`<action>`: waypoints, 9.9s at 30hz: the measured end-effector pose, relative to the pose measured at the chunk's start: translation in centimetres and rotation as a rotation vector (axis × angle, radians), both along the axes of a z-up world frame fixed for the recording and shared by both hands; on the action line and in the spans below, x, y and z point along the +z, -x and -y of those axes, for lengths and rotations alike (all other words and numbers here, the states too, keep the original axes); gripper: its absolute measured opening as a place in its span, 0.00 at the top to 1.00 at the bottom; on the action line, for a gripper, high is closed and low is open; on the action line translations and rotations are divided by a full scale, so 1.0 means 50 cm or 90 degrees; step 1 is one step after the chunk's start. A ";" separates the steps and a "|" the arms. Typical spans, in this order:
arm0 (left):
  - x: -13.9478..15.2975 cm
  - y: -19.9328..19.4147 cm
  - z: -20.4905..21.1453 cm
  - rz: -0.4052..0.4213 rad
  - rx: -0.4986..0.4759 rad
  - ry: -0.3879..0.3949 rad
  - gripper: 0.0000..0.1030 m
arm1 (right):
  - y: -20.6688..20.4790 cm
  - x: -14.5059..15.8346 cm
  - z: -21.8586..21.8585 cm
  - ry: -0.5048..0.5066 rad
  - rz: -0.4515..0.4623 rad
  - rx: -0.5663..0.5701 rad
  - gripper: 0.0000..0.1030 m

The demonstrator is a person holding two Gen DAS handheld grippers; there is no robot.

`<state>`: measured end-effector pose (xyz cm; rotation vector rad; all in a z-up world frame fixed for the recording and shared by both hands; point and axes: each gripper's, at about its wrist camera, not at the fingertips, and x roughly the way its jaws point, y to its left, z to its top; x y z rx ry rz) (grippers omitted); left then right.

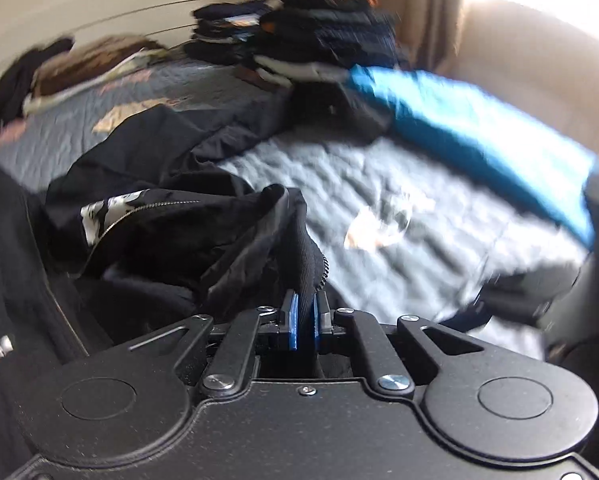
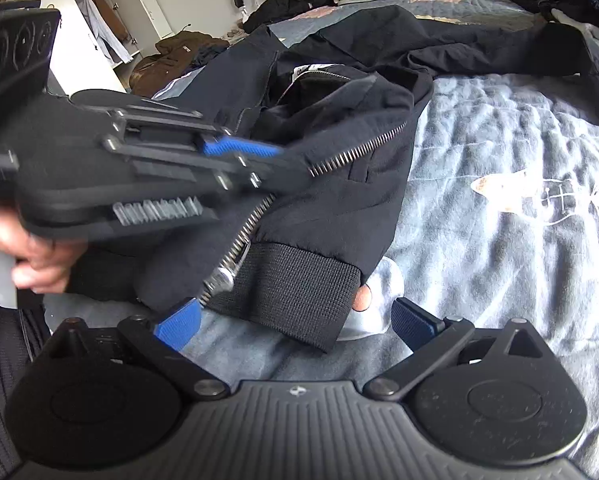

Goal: Fold clothes

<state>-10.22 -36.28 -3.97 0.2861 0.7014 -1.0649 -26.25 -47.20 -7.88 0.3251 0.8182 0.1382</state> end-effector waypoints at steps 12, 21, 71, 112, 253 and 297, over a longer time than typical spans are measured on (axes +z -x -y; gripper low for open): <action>-0.049 -0.137 -0.300 -0.369 0.262 0.338 0.93 | 0.043 0.078 -0.008 -0.033 0.126 0.023 0.02; -0.115 -0.130 -0.324 -0.325 0.393 0.133 0.89 | 0.036 0.077 -0.033 -0.010 0.121 0.033 0.02; -0.126 -0.268 -0.222 -0.279 0.394 0.134 0.78 | 0.051 0.111 -0.057 0.014 0.140 0.048 0.02; -0.051 -0.134 -0.322 -0.301 0.256 0.316 0.88 | 0.049 0.111 -0.047 0.010 0.132 0.045 0.02; -0.062 0.155 -0.250 0.211 0.241 -0.152 0.38 | -0.082 0.231 0.042 0.045 0.202 0.019 0.01; -0.182 0.224 0.220 0.279 -0.005 -0.132 0.92 | -0.021 0.206 0.209 0.004 0.204 -0.130 0.01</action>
